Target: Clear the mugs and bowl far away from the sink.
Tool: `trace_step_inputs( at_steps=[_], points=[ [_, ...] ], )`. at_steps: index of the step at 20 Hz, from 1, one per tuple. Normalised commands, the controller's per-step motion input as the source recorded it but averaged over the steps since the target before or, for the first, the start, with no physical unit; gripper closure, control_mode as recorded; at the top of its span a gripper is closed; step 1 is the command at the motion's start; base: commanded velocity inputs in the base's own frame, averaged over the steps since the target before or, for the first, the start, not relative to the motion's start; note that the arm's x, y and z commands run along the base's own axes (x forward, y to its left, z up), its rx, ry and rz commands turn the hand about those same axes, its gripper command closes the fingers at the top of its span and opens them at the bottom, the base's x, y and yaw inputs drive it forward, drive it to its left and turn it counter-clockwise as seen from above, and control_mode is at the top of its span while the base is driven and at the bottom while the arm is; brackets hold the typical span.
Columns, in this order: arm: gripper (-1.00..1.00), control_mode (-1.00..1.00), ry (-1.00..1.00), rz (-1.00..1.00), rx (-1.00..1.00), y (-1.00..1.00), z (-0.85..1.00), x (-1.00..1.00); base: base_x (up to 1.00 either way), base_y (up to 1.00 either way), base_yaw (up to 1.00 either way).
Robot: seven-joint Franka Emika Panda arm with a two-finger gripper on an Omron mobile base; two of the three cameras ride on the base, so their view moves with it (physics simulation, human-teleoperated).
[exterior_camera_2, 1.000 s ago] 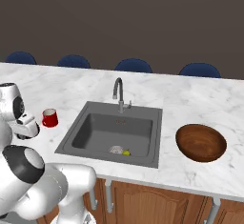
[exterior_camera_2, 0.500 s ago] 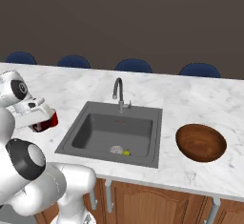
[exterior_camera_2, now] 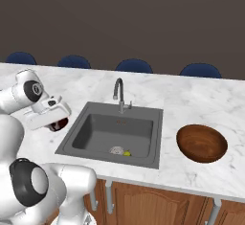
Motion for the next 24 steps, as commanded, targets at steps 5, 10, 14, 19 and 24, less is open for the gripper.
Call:
trace_step_inputs(
  at_steps=[5,10,14,19,24],
  points=[
    [1.00,-1.00,-0.12,0.06,0.05,-0.37,0.12,0.00,0.00,0.00,0.00],
    [1.00,-1.00,-0.11,-0.03,0.00,-0.18,0.20,-0.02,0.00,0.00,0.00],
    [1.00,-1.00,-0.09,-0.17,0.00,0.00,0.25,0.00,0.00,0.00,0.00],
    [1.00,-1.00,0.00,-0.23,0.01,0.00,0.31,0.00,0.00,0.00,0.00],
    [1.00,-1.00,0.00,-0.16,0.03,-0.02,0.30,0.00,0.00,0.00,0.00]
  ],
)
